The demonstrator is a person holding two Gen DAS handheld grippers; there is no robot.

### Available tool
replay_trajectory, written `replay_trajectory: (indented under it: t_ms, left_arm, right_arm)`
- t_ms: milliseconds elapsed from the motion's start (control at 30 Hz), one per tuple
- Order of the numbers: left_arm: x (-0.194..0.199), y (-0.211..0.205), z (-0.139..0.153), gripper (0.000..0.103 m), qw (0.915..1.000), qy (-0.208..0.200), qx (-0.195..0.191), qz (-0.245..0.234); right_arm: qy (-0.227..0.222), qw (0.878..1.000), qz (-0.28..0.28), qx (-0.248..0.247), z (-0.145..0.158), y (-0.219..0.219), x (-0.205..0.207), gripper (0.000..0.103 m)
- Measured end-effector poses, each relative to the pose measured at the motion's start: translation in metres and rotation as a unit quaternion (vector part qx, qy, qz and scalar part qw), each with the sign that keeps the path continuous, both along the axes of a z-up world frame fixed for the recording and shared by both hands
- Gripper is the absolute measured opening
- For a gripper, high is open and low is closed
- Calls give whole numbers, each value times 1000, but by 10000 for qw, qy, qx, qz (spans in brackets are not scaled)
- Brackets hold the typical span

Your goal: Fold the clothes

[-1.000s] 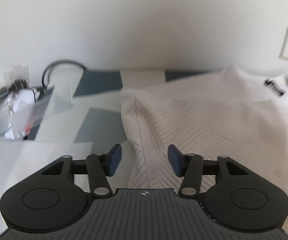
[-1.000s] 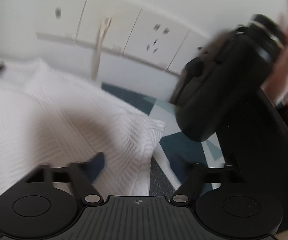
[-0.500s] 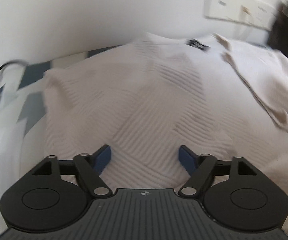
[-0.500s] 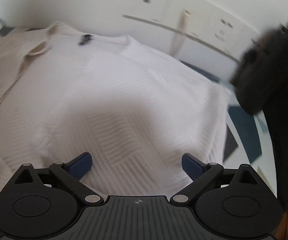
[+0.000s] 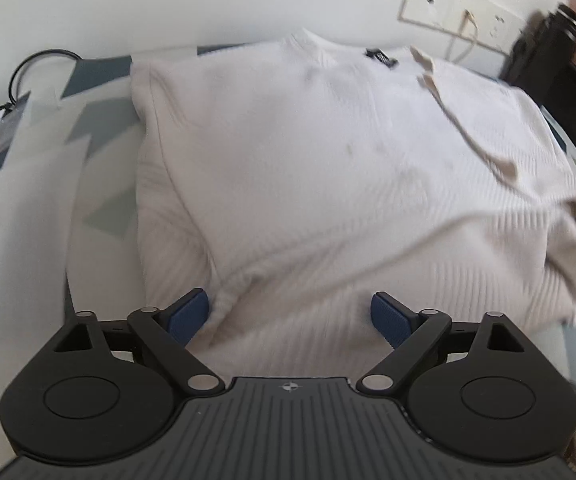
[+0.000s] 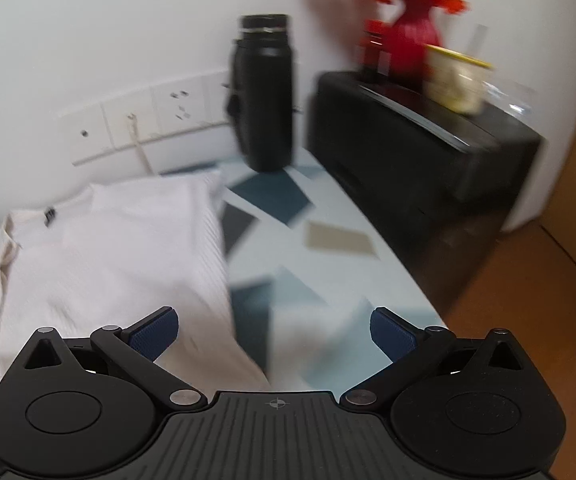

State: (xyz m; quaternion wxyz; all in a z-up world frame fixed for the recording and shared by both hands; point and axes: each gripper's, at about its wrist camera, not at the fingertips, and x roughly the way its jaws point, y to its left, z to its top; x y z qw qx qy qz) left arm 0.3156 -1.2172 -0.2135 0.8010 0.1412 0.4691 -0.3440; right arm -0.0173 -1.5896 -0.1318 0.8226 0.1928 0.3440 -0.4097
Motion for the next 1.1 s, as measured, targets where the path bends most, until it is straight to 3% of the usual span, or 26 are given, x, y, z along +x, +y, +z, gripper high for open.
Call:
replay_trajectory:
  t_ms: [67,133,233,467,833,1100]
  left_arm:
    - [-6,-3,-6,103,9994,-198,50,-266]
    - [-15,-8,-12,103,9977,-521,99,-420]
    - [-18,-5,-16,103,9971,-679,-139,-328]
    - [-29,4,-22,103,9932,-1027,-494,-237]
    - [-43,2,-26,103,9877,-1369,-663,361]
    - [-35,3,-27,103,9889,-1273,-728,251]
  right_arm:
    - [36,9997,-228,53,-5,14,-10,102]
    - [4,9989,-451,83,-8,25,-16,102]
    - [-93,9977,-663,80,-10,38,-21,102]
    - [-127,9987,-483,49,-14,54,-14,102]
    - [-5,9991,-311,291,-23,39,0,102]
    - [22,9989,-220,406,-30,26,5,102]
